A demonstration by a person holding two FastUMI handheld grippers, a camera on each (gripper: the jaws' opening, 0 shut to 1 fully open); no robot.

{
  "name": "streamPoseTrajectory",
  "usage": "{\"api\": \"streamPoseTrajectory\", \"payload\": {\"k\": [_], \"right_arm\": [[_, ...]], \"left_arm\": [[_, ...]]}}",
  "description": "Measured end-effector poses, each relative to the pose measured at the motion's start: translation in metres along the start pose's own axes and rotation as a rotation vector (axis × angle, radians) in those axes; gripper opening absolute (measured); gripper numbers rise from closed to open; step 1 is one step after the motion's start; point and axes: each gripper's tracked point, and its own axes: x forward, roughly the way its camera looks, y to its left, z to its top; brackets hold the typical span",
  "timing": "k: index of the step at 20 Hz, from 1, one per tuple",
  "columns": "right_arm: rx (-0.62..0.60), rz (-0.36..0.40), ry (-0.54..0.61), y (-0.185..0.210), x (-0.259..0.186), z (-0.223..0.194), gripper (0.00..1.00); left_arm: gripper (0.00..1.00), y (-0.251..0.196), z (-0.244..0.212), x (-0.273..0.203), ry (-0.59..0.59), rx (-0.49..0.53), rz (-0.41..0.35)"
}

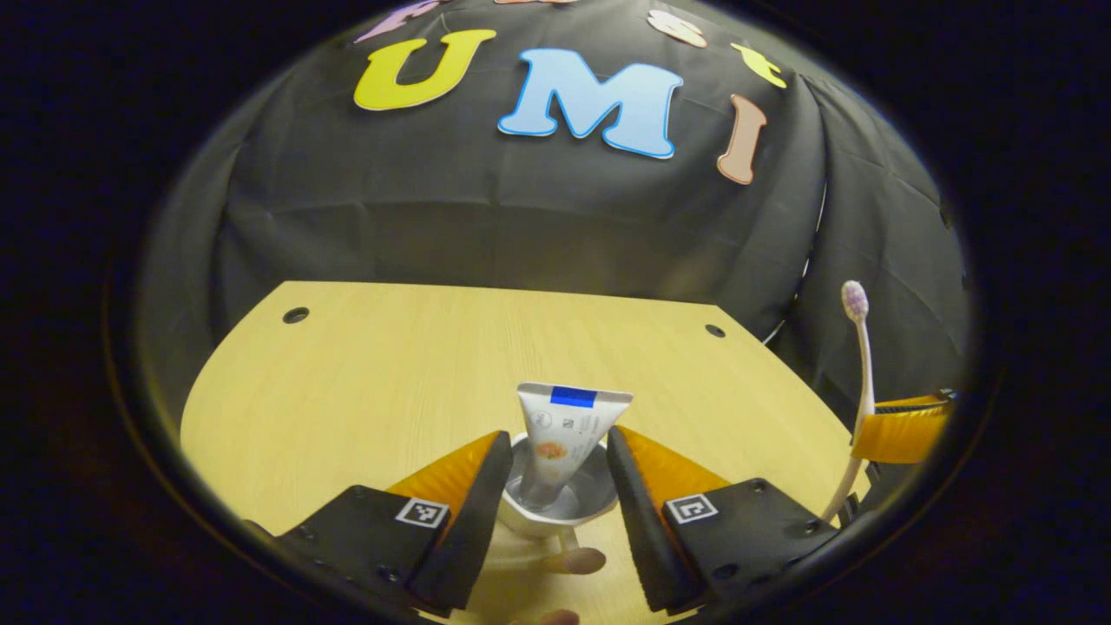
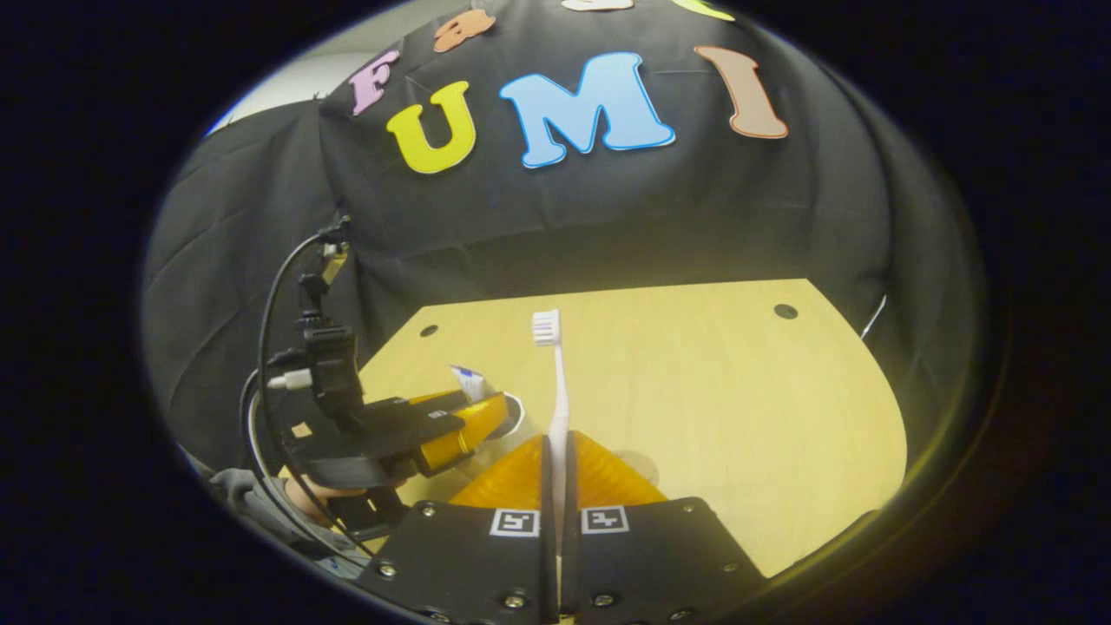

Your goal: Put the toothbrush and toothpaste on the desktop into the cup, then pick up the cup and place it on the coaster on the desktop.

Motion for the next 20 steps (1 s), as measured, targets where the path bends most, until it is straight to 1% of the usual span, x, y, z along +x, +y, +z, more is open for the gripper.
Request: {"api": "streamPoseTrajectory", "payload": {"k": [2, 3, 4, 5, 7, 8, 9, 10, 11, 17, 18, 19, 20], "right_arm": [[0.002, 0.011, -0.027, 0.004, 0.007, 0.010, 0.03], [0.001, 0.021, -0.045, 0.008, 0.012, 0.016, 0.03], [0.000, 0.034, -0.066, 0.013, 0.018, 0.022, 0.03], [-0.001, 0.046, -0.087, 0.017, 0.024, 0.028, 0.03], [0.007, 0.065, -0.123, 0.026, 0.039, 0.038, 0.03], [0.018, 0.075, -0.139, 0.031, 0.047, 0.041, 0.03], [0.029, 0.085, -0.149, 0.036, 0.055, 0.044, 0.03], [0.036, 0.089, -0.158, 0.040, 0.062, 0.046, 0.03], [0.041, 0.090, -0.166, 0.043, 0.069, 0.048, 0.03], [0.059, 0.067, -0.238, 0.046, 0.104, 0.054, 0.03], [0.063, 0.062, -0.243, 0.046, 0.111, 0.054, 0.03], [0.072, 0.060, -0.241, 0.047, 0.119, 0.052, 0.03], [0.081, 0.063, -0.235, 0.048, 0.126, 0.048, 0.03]], "left_arm": [[0.78, 0.003, 0.001, -0.007, 0.001, 0.008, 0.008], [0.83, 0.005, 0.001, -0.013, 0.003, 0.006, 0.006], [0.83, 0.008, -0.002, -0.018, 0.007, 0.003, 0.008], [0.79, 0.009, -0.006, -0.024, 0.013, -0.001, 0.005], [0.79, 0.013, -0.008, -0.036, 0.021, -0.008, 0.000], [0.84, 0.014, -0.008, -0.041, 0.024, -0.008, -0.001], [0.79, 0.016, -0.009, -0.046, 0.024, -0.008, 0.003], [0.81, 0.015, -0.009, -0.051, 0.026, -0.010, -0.008], [0.93, 0.017, -0.010, -0.055, 0.025, -0.011, -0.006], [0.94, 0.010, -0.023, -0.069, 0.059, -0.041, -0.057], [0.97, 0.010, -0.026, -0.069, 0.064, -0.044, -0.060], [0.94, 0.010, -0.030, -0.070, 0.069, -0.049, -0.066], [0.94, 0.010, -0.033, -0.070, 0.079, -0.057, -0.070]]}}
